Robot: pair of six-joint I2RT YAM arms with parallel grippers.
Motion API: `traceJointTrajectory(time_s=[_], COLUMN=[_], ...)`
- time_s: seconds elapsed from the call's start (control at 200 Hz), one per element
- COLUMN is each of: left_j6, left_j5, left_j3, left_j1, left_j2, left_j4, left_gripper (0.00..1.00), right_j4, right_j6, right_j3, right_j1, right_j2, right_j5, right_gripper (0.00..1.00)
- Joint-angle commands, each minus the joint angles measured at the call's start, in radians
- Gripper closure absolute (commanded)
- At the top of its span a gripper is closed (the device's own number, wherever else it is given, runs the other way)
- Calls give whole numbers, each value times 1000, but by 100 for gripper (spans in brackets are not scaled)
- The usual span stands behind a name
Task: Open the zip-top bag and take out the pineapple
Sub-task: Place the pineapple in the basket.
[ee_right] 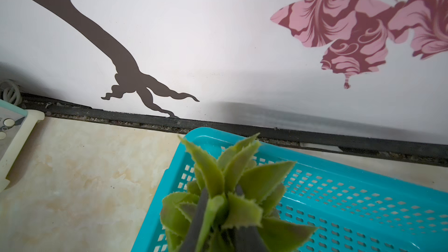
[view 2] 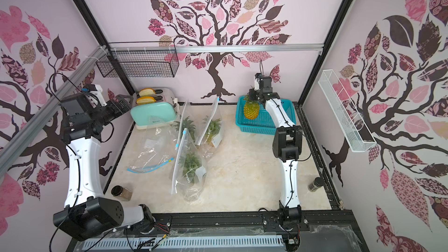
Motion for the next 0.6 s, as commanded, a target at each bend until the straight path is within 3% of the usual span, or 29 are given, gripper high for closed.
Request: traceJointTrajectory(time_s=[0.0,0.385,0.535,0.595], left_j6=[-2,-31,-55,-57], left_j5=[6,36,105,129], left_j3=[-16,-69,-75,-65], left_j1=[-3,-3,-6,-13], left_j2=[-24,-47,-41,-35], left_j4=[34,80,103,98], left_gripper=[2,2,2,2], right_j4=[204,353,367,370], right_j6=[-11,32,37,35], right_j3=[-37,-286,-359,-382], right_j1=[2,4,5,6], right_j2=[-73,-132,-187,-227], right_j5=[-3,-33,-8,9], right_gripper=[100,100,61,52])
